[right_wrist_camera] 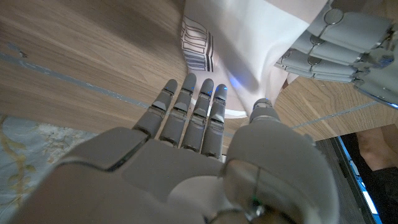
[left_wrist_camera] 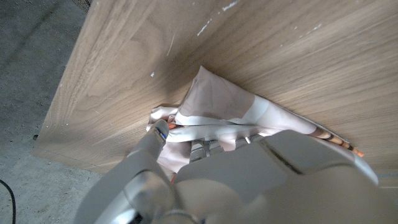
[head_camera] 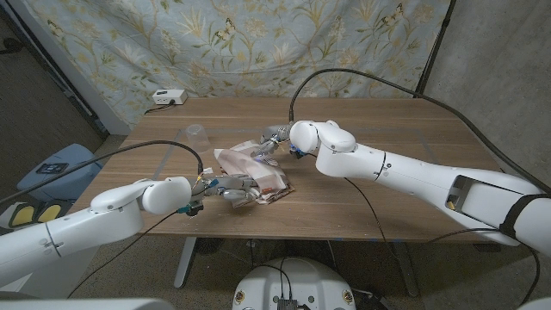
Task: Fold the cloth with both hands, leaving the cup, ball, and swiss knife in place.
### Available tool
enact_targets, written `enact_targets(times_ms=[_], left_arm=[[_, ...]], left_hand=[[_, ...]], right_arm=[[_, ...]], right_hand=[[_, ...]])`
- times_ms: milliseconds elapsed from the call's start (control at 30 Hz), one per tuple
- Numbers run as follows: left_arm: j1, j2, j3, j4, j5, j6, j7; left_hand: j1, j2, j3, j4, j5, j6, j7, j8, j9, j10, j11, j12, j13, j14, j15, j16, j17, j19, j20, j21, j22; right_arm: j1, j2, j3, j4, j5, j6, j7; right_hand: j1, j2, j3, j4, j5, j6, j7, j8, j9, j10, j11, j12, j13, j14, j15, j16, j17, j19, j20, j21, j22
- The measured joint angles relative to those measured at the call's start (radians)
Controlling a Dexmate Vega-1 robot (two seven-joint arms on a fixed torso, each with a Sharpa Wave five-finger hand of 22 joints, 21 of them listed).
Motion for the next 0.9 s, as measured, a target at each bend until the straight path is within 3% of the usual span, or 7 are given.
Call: enact_targets(times_ms=[900], left_arm=[[-0.009,-0.02,0.012,-0.01,0.016,0.004,-0.001]], left_hand=[[0.005,0.005,0.0,0.0,0.0,0.004,0.003,0.002,0.002,0.004,-0.003,0.003,0.001,0.002,-0.001,0.0,0.0,-0.002,0.001,0.0,0.001]], right_arm=[[-0.025,0.036,-0.006,0.085,-0.016,0.059,-0.005]], right_hand=[[0.0,0.0,0.004,-0.005,-0.005,-0.016,-0.005,-0.007,0.0,-0.013,-0.005,-0.012,-0.005,-0.004,-0.004,0.0,-0.017,0.0,0.0,0.0,0.0]])
